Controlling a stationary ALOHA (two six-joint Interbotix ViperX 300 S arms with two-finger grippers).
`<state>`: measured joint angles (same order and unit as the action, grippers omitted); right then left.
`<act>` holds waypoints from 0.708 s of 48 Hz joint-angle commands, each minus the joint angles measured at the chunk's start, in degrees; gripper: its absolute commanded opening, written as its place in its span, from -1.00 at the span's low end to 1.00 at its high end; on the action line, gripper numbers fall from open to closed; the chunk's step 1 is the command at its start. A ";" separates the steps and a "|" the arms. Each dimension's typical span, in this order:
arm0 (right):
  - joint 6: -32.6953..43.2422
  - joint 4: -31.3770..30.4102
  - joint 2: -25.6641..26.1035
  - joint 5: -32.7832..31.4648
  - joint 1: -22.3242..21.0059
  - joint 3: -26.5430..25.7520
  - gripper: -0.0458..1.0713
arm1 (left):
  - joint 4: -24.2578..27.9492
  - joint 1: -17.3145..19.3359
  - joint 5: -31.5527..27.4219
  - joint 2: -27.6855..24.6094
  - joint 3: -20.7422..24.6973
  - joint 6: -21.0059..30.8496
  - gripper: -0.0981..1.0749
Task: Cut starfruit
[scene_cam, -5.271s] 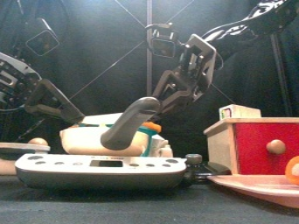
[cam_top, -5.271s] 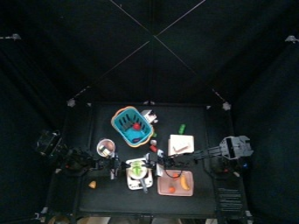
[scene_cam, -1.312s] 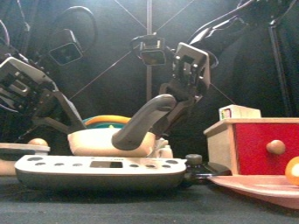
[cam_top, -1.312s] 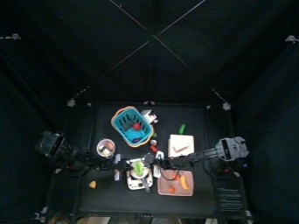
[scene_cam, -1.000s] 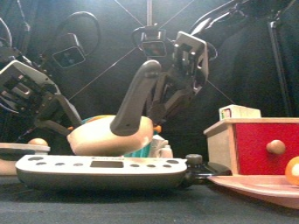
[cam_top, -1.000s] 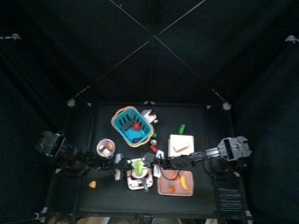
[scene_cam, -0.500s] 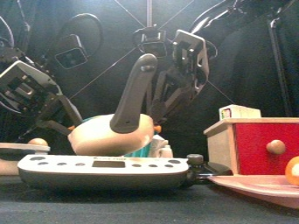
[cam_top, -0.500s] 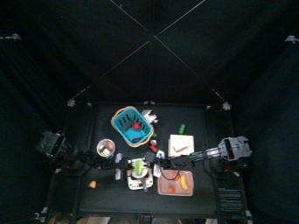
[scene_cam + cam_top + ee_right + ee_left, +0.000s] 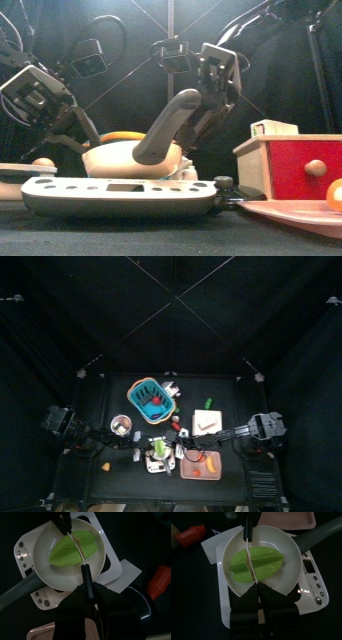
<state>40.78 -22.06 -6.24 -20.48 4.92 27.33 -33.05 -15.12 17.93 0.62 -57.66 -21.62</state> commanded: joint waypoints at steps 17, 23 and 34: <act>0.18 -0.18 -2.99 0.00 -0.88 -2.29 -0.15 | 1.85 0.70 -2.55 -1.41 0.35 -0.09 -0.26; 0.18 -0.26 -2.99 -0.18 -0.97 -2.46 -0.15 | 1.85 0.62 -2.55 -1.41 0.35 -0.09 -0.26; 0.09 -1.05 -1.93 -2.20 -0.97 -3.52 -0.15 | 1.85 0.70 -2.55 -1.67 0.44 -0.09 -0.26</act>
<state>40.78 -22.50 -8.26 -22.68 4.92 25.49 -31.29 -14.33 16.79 0.62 -57.13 -21.88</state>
